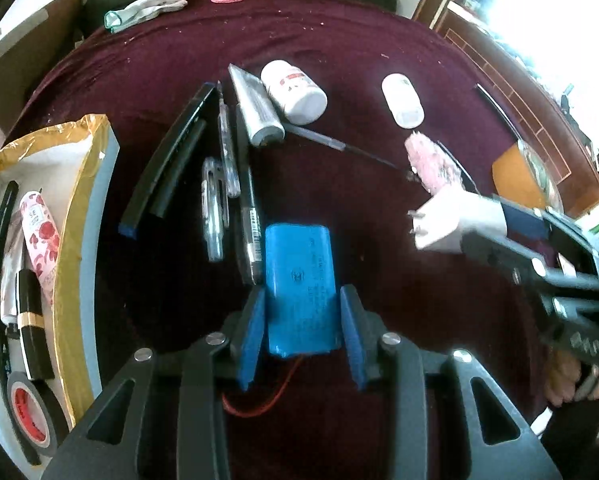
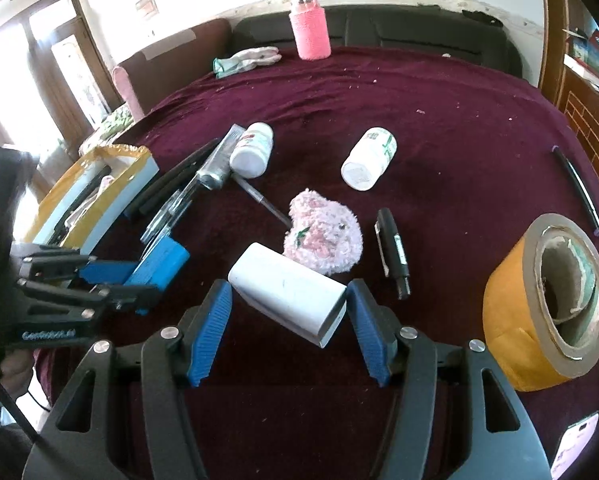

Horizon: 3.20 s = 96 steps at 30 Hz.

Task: Organize objects
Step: 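Grasp blue battery with left tool while right tool grasps white charger block, then lift and carry the battery and charger toward the white tray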

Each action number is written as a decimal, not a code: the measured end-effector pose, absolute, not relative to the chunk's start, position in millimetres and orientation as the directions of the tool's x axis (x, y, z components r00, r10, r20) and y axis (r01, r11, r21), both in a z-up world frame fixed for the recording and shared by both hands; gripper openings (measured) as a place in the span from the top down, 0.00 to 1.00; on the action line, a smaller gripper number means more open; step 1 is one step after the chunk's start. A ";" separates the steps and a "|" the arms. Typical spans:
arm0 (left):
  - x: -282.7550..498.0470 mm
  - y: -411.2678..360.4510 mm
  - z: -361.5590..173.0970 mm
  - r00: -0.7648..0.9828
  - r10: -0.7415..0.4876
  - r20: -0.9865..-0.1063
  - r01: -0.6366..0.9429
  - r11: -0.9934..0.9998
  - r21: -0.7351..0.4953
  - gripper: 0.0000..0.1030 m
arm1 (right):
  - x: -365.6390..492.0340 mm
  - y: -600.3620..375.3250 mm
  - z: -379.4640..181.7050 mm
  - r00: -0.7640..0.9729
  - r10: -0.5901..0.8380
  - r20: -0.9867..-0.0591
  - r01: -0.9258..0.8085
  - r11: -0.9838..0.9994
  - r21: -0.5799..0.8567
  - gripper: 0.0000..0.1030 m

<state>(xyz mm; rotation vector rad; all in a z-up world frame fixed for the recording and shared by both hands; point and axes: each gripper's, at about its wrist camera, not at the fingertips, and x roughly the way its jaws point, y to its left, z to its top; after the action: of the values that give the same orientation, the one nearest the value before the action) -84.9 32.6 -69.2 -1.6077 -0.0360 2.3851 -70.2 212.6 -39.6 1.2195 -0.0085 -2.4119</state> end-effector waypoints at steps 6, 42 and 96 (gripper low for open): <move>-81.9 36.7 -71.0 -0.380 0.204 -0.902 -0.226 -0.966 -0.124 0.70 | -50.8 204.0 -38.7 -0.482 -0.375 -0.792 0.414 -0.894 0.171 0.45; -9.1 5.3 -55.0 -0.435 0.311 -0.845 -0.166 -0.950 -0.264 0.70 | -25.2 176.8 -41.5 -0.497 -0.412 -0.764 0.266 -0.910 0.318 0.72; 41.3 -50.6 -11.1 -0.522 0.302 -0.797 -0.071 -0.947 -0.312 0.70 | 26.8 130.1 -39.3 -0.422 -0.494 -0.760 0.357 -0.861 0.361 0.43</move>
<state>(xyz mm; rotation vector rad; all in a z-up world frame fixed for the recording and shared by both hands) 41.3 -50.6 -11.1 -1.4026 -0.3566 2.5427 26.8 130.1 -39.3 1.2888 -0.1952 -2.2837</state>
